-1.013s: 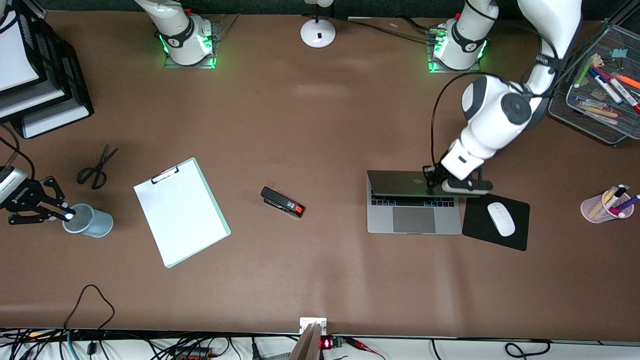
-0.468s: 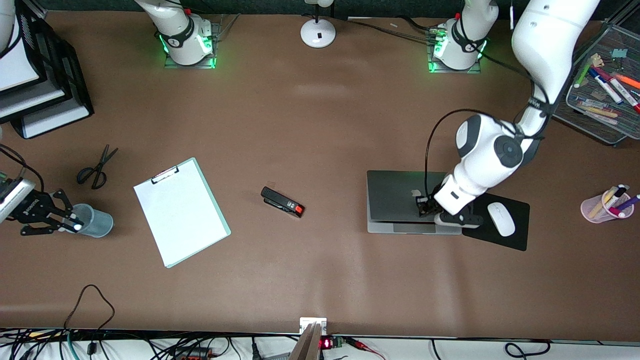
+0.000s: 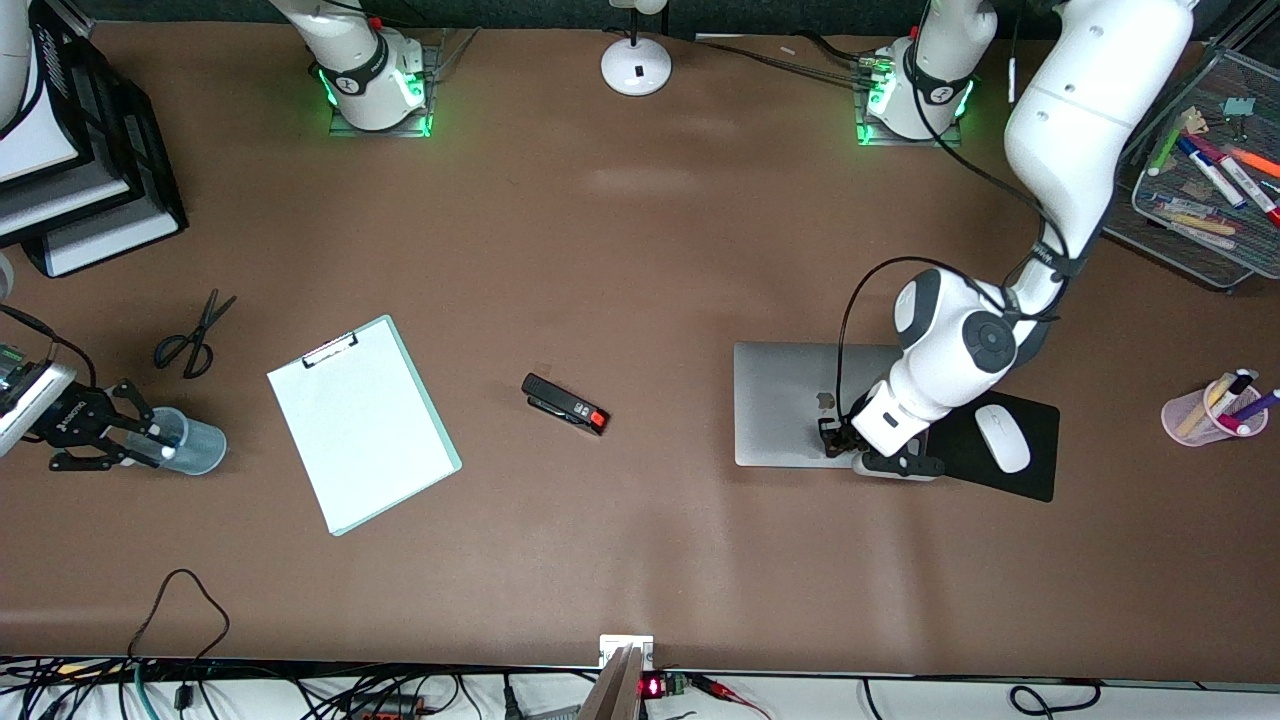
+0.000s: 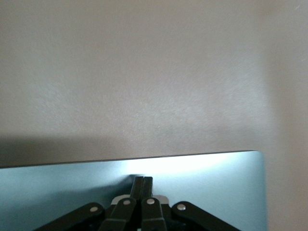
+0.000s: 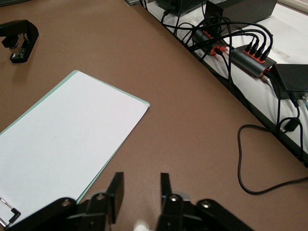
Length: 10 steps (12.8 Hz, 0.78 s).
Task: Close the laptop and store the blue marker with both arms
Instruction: 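Push the laptop lid down with the left gripper while the right gripper drops the marker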
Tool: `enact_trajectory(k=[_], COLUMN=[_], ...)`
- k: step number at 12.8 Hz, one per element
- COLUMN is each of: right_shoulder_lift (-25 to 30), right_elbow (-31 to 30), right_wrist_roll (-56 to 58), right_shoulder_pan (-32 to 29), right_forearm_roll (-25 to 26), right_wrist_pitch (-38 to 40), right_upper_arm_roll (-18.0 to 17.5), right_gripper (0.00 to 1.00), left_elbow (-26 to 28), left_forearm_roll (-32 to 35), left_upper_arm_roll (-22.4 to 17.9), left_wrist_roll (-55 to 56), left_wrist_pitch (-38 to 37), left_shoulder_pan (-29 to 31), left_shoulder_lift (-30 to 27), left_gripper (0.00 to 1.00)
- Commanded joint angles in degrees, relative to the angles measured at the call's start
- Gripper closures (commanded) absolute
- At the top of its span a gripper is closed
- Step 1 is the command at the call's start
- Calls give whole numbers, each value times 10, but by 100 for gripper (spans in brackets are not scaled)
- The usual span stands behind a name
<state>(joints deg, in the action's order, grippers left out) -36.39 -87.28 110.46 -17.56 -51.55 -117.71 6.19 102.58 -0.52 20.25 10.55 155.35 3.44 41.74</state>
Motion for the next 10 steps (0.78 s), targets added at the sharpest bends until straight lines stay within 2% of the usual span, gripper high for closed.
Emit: enact_trajectory(k=[1, 2, 5, 7, 8, 10], right_shoulder_lift=[3, 9, 38, 69, 85, 113], right_elbow=[11, 11, 12, 13, 13, 13], right_wrist_roll=[-37, -78, -237, -346, -403, -495], right_shoulder_pan=[-11, -7, 14, 31, 41, 61], right_forearm_roll=[-2, 7, 80, 158, 201, 264], right_wrist_pitch=[20, 31, 34, 34, 35, 61], right_upper_arm_roll=[-5, -4, -5, -5, -6, -5], right_gripper=[0, 0, 0, 0, 0, 0], left_elbow=[-20, -21, -22, -27, -47, -122], left_forearm_roll=[13, 13, 13, 21, 34, 42], left_upper_arm_roll=[-23, -28, -28, -38, -40, -37], left_wrist_roll=[-2, -2, -2, -6, -7, -7], left_wrist_pitch=[7, 7, 6, -18, -84, -248], left_shoulder_pan=[-24, -28, -27, -24, -24, -20], left_shoulder_lift=[19, 19, 14, -15, -40, -68], left_gripper=[100, 100, 100, 100, 100, 100])
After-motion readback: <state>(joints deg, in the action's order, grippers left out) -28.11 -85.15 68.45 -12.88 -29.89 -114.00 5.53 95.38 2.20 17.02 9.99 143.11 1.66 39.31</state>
